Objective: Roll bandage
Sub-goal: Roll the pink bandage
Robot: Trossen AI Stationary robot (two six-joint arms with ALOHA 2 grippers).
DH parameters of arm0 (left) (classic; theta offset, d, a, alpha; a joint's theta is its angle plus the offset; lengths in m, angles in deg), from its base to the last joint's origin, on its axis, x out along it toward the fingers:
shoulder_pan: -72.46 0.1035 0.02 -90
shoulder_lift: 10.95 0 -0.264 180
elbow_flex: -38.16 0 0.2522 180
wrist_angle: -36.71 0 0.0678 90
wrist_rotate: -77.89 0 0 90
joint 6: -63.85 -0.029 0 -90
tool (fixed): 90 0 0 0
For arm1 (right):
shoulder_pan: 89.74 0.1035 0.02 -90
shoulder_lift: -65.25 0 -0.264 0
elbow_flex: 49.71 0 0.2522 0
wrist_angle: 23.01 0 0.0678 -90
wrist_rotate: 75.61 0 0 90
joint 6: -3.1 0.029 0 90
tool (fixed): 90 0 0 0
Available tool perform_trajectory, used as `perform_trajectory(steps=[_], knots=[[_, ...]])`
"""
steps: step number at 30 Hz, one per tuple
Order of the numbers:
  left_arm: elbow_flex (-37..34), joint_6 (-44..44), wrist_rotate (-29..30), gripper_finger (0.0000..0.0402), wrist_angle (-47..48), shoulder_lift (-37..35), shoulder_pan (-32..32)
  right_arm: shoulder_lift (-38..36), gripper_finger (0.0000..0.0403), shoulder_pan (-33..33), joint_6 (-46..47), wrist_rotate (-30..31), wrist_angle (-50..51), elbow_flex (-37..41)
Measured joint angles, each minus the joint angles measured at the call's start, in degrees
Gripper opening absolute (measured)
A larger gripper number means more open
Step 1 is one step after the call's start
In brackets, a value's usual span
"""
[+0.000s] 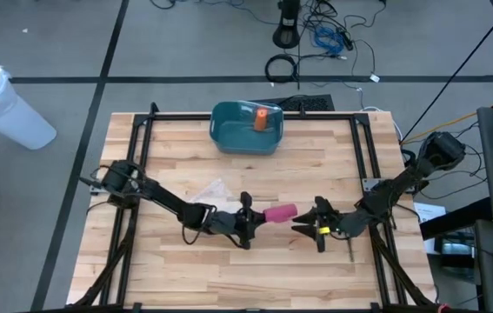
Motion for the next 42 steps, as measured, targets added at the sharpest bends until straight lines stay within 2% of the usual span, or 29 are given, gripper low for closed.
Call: perform_trajectory(steps=[3, 6, 9, 12, 15, 19, 24, 28, 38, 42], knots=[[0.00, -0.03, 0.00, 0.0012, 0.48, -3.19, -0.23, -1.37, 0.0137, 0.79, -9.58, 1.37, -6.02, 0.00], [0.02, 1.43, -2.95, 0.0012, 1.54, -7.22, -0.25, -4.04, 0.0137, 0.90, -16.67, 1.06, -11.27, 0.00], [0.02, 6.33, -7.32, 0.0014, 6.50, -10.97, -0.14, -7.81, 0.0137, 0.88, -23.80, -3.14, -14.98, 0.00], [0.02, 11.22, -10.88, 0.0015, 10.36, -14.99, 0.27, -12.76, 0.0137, 1.04, -31.49, -6.93, -15.05, 0.00], [0.02, 14.68, -11.97, 0.0017, 12.62, -18.26, 0.71, -17.01, 0.0137, 1.66, -37.02, -7.67, -11.80, 0.00], [0.02, 16.32, -15.90, 0.0018, 12.58, -21.06, 2.17, -17.52, 0.0136, 1.11, -37.99, -7.34, -9.47, 0.00], [0.02, 16.69, -20.24, 0.0018, 11.93, -21.32, 4.23, -14.95, 0.0136, 0.70, -38.79, -7.13, -12.21, 0.00], [0.02, 16.74, -24.03, 0.0019, 11.80, -21.14, 5.33, -13.33, 0.0136, 0.70, -41.00, -2.88, -12.11, 0.00], [0.02, 16.23, -24.27, 0.0020, 11.89, -21.06, 5.52, -8.56, 0.0136, -1.26, -41.82, 1.21, -14.00, 0.00], [0.02, 16.15, -24.21, 0.0020, 11.85, -21.06, 5.52, -7.56, 0.0136, -2.41, -42.37, 1.04, -16.23, 0.02]])
